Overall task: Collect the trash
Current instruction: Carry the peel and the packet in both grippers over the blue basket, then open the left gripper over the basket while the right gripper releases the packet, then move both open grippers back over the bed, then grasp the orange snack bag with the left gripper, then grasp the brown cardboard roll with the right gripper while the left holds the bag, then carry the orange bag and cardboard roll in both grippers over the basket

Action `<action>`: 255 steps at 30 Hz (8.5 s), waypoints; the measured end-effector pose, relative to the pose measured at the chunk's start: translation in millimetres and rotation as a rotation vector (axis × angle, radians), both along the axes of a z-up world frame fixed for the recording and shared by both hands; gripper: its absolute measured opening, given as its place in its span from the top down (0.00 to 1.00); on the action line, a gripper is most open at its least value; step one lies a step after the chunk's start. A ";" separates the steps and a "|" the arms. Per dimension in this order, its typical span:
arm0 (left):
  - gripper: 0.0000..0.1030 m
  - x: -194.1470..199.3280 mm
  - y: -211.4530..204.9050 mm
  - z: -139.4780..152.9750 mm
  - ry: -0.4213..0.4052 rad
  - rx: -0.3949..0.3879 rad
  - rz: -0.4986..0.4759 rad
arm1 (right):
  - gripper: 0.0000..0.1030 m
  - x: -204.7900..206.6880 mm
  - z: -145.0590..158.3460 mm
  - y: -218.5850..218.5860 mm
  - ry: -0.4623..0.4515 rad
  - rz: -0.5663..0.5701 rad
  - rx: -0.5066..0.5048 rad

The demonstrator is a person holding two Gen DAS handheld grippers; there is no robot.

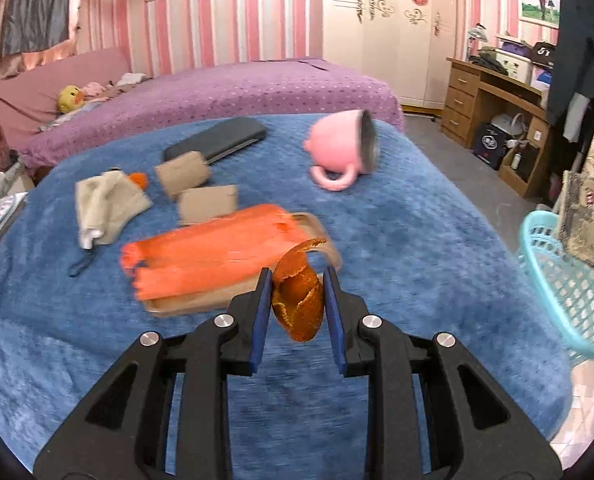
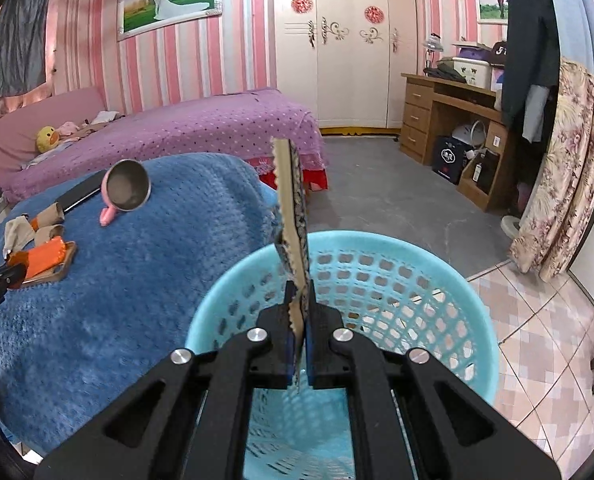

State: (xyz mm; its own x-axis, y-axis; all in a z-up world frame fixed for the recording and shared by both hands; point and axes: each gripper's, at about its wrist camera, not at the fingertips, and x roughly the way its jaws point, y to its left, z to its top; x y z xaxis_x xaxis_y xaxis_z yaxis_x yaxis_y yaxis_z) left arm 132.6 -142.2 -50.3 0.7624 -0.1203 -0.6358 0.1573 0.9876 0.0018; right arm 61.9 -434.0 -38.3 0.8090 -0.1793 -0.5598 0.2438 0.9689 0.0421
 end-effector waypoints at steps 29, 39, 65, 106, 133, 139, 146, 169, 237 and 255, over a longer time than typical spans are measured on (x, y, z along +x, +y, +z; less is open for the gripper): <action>0.76 -23.2 -226.9 1.2 -0.018 -0.038 -0.318 | 0.96 -21.3 -24.5 -98.1 0.007 -0.114 0.072; 0.75 -25.7 -260.6 -0.8 -0.013 -0.040 -0.379 | 0.96 -22.4 -23.7 -100.0 -0.004 -0.111 0.067; 0.13 -0.2 -175.3 19.6 -0.104 0.031 -0.186 | 0.42 -1.7 -27.9 -75.3 0.028 -0.118 0.038; 0.06 44.7 87.7 4.6 -0.052 0.056 0.163 | 0.10 77.4 0.0 91.0 -0.001 0.015 -0.032; 0.74 96.4 121.9 -27.6 0.142 -0.074 0.054 | 0.10 116.0 -13.4 145.8 0.079 0.061 -0.085; 0.77 84.6 128.9 -15.0 0.086 -0.097 0.062 | 0.10 114.8 -11.3 156.7 0.074 0.071 -0.102; 0.77 72.2 170.2 7.5 0.031 -0.159 0.131 | 0.10 115.9 -6.6 184.3 0.052 0.111 -0.091; 0.77 64.1 273.2 29.4 -0.056 -0.052 0.385 | 0.10 171.6 -5.1 332.7 0.095 0.374 -0.144; 0.79 44.2 104.4 37.2 -0.024 -0.070 0.164 | 0.45 76.8 1.0 115.4 0.027 0.137 -0.058; 0.80 25.2 11.7 30.4 -0.023 -0.026 0.006 | 0.45 54.1 11.4 55.3 -0.013 0.044 -0.036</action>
